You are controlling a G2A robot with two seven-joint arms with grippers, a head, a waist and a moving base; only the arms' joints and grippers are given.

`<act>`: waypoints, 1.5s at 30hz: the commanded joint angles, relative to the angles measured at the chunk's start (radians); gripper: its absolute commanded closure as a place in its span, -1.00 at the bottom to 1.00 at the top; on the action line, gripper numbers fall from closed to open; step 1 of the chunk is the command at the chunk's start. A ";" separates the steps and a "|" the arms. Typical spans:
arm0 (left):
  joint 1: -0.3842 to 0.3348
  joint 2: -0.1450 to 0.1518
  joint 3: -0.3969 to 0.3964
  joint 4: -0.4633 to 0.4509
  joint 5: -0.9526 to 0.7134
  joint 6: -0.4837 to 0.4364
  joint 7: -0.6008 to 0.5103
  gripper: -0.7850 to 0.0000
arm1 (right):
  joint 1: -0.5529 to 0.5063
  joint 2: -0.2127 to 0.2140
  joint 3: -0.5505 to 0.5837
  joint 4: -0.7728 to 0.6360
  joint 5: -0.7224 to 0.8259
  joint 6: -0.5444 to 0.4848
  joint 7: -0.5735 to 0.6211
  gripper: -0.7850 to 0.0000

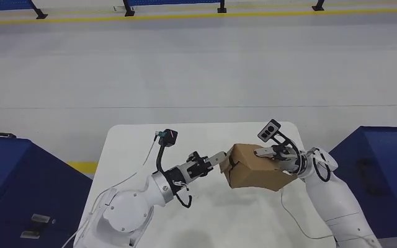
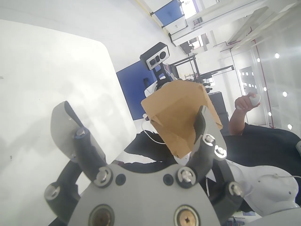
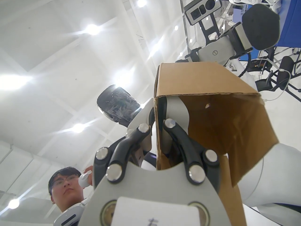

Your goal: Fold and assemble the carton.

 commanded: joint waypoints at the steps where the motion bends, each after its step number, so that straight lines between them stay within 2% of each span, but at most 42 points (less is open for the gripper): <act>1: -0.002 0.000 0.016 0.002 0.005 -0.010 -0.006 -1.00 | 0.004 0.000 -0.003 0.002 0.000 0.010 0.000 1.00; 19: -0.021 0.001 0.060 0.020 0.026 -0.024 -0.029 -1.00 | 0.026 -0.007 -0.024 0.025 0.017 0.038 0.011 1.00; 26: -0.019 0.003 0.065 0.009 0.039 0.005 -0.045 -1.00 | 0.026 -0.008 -0.025 0.025 0.021 0.037 0.016 1.00; 37: -0.047 -0.001 0.100 0.040 0.048 0.012 -0.033 -1.00 | 0.022 -0.009 -0.026 0.009 0.012 0.040 0.010 1.00; 41: -0.048 -0.002 0.100 0.038 0.051 0.011 -0.021 -1.00 | 0.020 -0.008 -0.021 0.008 0.010 0.042 0.010 1.00; 45: -0.019 0.003 0.069 -0.001 0.032 0.002 -0.015 -1.00 | 0.020 -0.007 -0.013 0.009 0.016 0.048 0.010 1.00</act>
